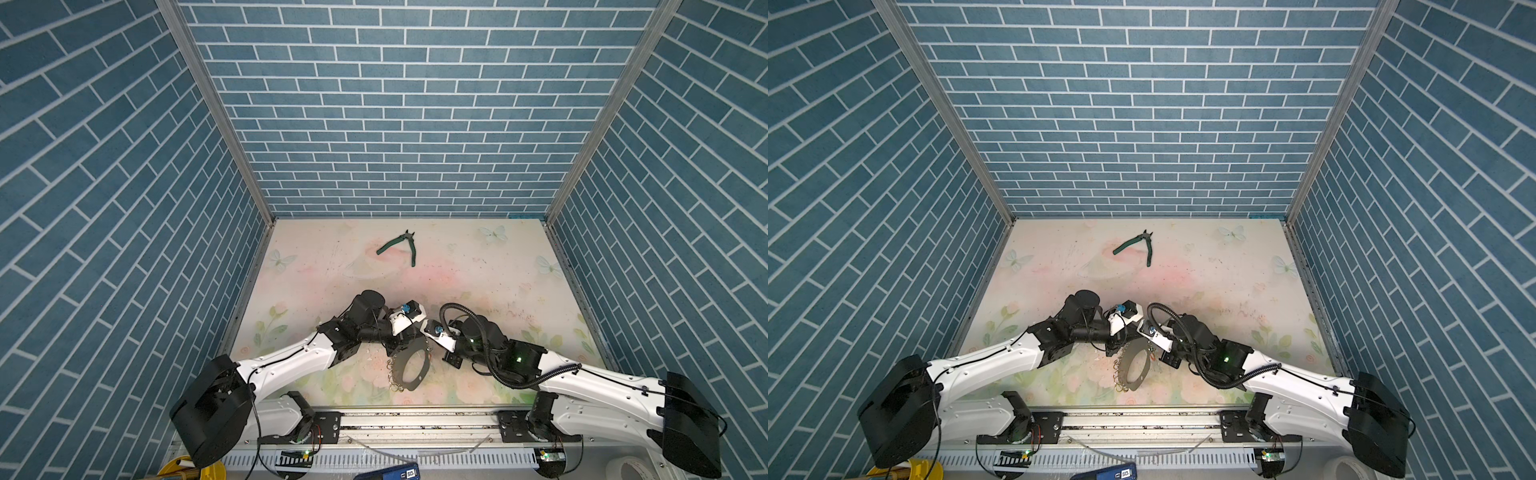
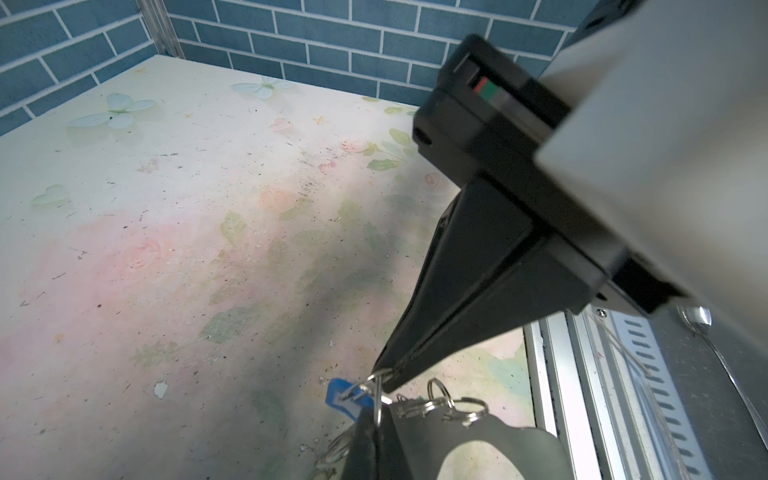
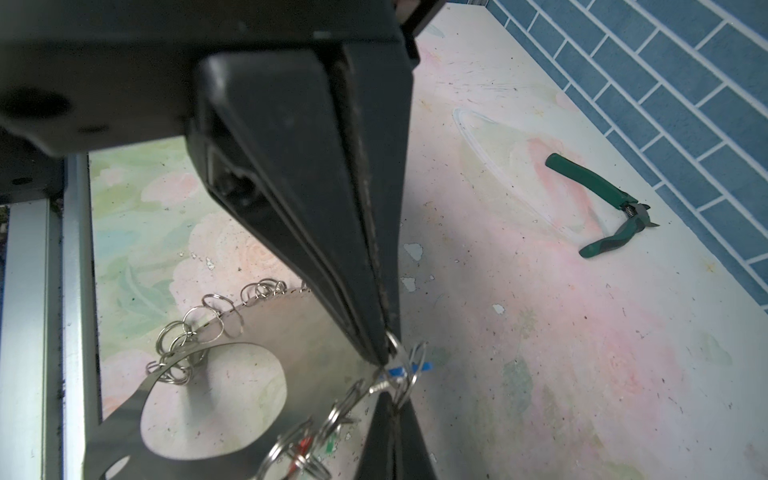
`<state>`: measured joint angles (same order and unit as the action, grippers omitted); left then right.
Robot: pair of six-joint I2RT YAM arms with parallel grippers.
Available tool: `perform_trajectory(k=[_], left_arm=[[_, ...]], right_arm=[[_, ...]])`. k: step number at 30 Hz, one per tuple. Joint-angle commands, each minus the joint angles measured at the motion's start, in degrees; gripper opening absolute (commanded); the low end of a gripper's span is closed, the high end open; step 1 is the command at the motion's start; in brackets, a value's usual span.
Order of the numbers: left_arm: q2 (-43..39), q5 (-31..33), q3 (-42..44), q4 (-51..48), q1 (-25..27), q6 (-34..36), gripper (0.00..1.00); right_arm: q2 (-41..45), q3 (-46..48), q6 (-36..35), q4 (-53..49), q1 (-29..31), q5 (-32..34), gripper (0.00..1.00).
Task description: Put the keys on the keyring
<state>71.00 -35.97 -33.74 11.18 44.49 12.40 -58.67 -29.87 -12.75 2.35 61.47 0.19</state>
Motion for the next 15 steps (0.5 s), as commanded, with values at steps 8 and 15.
perform_trajectory(k=[8, 15], left_arm=[[-1.0, -3.67, 2.8, 6.57, 0.86, 1.84, 0.0], [-1.44, -1.88, 3.27, 3.44, 0.86, 6.53, 0.0]], right_arm=[[3.03, -2.62, 5.64, 5.74, -0.03, -2.93, 0.0], [3.2, -4.47, 9.14, 4.29, -0.46, -3.53, 0.0]])
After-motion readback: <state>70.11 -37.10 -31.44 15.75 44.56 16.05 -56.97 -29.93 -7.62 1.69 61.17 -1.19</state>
